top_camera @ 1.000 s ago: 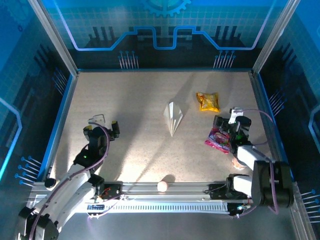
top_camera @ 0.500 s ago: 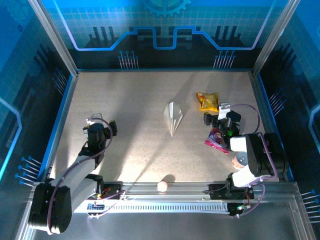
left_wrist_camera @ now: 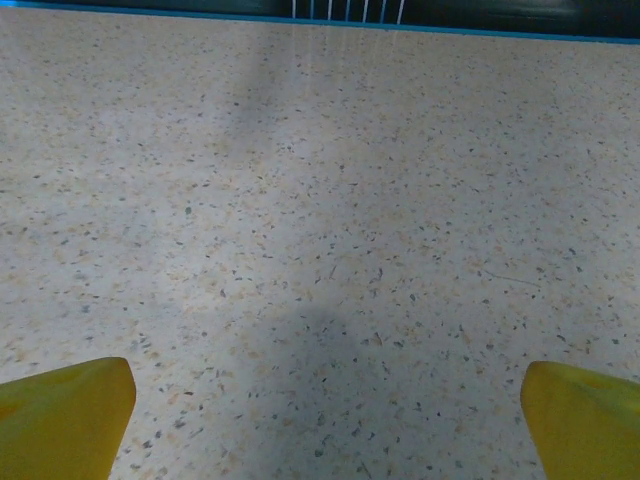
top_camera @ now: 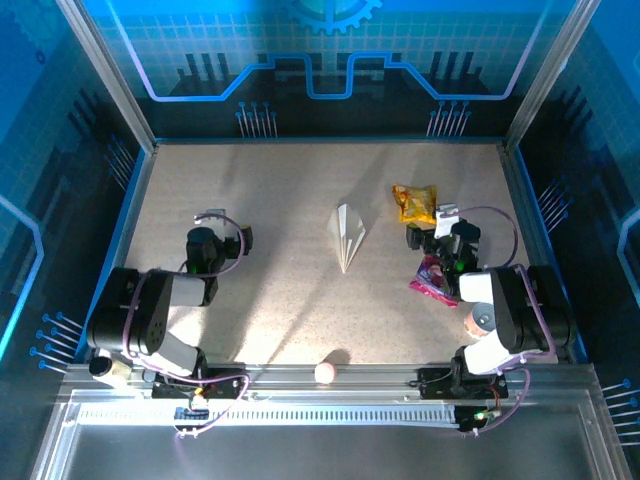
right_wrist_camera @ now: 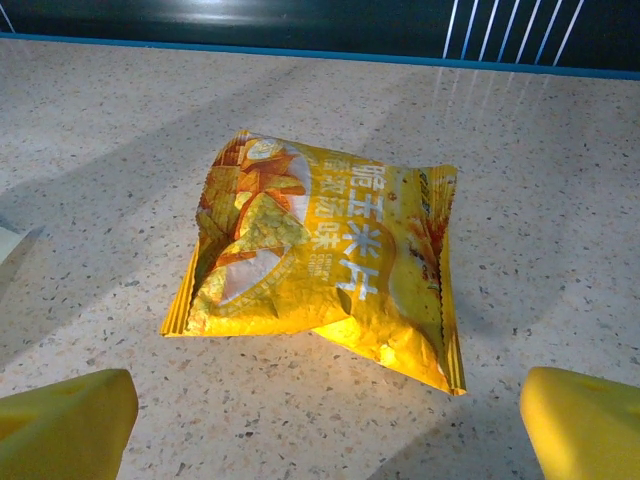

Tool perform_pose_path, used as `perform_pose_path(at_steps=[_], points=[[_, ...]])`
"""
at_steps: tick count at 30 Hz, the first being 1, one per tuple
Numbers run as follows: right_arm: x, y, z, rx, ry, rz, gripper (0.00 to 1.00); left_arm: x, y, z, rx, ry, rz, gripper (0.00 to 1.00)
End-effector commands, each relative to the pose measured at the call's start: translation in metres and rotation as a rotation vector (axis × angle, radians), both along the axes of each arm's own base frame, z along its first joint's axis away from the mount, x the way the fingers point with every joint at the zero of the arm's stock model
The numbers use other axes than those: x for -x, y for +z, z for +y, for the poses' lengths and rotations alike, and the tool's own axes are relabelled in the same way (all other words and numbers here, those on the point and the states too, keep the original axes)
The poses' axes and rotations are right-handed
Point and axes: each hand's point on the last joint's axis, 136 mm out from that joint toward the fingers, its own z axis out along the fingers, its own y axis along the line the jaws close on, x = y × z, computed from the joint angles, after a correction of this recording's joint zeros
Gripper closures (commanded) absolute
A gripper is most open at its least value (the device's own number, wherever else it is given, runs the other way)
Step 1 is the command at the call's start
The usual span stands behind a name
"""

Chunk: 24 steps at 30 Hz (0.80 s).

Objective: Fold a paper plane with a square sheet of paper (fold left side to right side)

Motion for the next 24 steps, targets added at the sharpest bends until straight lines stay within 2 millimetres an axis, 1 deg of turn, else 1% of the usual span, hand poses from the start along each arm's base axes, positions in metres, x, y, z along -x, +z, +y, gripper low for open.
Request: perform_pose_path(at_steps=[1,24], points=[[-0.0060,0.0098,0.0027,0.027,0.002,-0.035,0.01,-0.0131,0.0209,0.0018,0.018,-0.027,-0.087,0.00],[-0.0065,0.0097,0.0044,0.040,0.002,-0.033,0.01,-0.0129,0.0203,0.0020,0.018,-0.029,-0.085,0.00]])
